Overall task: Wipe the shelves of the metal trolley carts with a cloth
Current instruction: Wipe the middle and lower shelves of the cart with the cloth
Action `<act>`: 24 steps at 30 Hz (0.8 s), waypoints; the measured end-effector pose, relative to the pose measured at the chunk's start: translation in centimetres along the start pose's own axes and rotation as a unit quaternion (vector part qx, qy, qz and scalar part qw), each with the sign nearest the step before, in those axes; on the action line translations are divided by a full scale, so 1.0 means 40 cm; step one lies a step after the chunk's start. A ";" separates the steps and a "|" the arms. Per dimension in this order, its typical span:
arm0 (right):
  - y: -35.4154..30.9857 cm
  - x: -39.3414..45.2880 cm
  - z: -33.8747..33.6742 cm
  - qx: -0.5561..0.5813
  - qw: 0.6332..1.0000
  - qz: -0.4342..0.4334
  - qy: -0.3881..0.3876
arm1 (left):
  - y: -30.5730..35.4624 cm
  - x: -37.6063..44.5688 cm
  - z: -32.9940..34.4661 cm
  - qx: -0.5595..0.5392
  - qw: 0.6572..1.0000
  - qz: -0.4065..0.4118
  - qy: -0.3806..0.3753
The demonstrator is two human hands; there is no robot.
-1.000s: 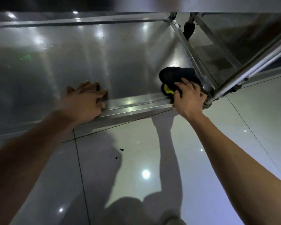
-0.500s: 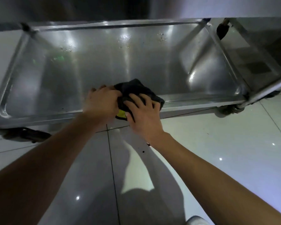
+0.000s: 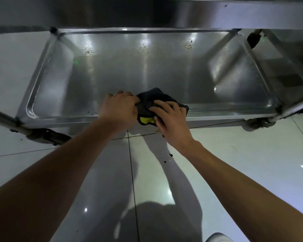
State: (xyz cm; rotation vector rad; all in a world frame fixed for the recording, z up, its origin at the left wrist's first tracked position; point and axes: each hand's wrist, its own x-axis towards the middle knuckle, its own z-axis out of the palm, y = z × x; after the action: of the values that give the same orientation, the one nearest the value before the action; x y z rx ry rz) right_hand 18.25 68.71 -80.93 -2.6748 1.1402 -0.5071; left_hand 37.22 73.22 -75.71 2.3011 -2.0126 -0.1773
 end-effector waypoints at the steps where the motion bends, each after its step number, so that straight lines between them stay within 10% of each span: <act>1: -0.001 0.001 -0.005 0.007 1.000 0.003 -0.001 | -0.002 0.000 0.002 -0.003 1.000 0.002 0.002; 24: -0.332 -0.260 -0.499 0.090 0.963 0.254 0.031 | 0.095 -0.357 -0.380 -0.046 0.989 0.053 -0.128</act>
State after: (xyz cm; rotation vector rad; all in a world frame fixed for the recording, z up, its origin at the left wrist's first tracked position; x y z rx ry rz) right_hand 12.72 84.60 -60.92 -2.1117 1.6374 -0.5669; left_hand 33.74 86.63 -59.66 2.2055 -2.1834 -0.5739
